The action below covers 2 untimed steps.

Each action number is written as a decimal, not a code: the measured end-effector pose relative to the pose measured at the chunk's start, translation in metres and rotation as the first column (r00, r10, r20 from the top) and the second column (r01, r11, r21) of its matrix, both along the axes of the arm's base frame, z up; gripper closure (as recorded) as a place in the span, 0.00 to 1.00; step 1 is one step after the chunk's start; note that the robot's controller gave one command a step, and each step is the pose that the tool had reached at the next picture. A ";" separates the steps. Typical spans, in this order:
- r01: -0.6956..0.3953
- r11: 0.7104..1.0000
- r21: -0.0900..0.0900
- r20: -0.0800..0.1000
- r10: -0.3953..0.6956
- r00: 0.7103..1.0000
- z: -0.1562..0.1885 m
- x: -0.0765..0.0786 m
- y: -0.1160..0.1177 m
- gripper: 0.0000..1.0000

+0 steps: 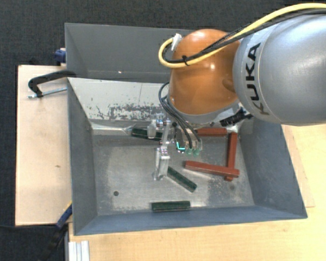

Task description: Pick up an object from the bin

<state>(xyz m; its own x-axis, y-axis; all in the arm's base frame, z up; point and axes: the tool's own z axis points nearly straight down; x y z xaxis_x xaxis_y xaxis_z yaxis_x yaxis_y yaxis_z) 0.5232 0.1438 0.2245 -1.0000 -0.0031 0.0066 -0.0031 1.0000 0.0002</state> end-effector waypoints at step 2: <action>0.090 0.996 0.002 0.011 -0.090 0.996 -0.051 0.008 -0.029 0.00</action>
Offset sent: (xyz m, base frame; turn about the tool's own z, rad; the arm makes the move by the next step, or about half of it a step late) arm 0.0165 -0.0813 -0.1545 0.2508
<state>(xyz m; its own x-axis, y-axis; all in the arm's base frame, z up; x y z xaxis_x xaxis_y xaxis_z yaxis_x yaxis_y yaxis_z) 0.5310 0.1151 0.1733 -0.9962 0.0865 -0.0042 0.0865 0.9962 0.0025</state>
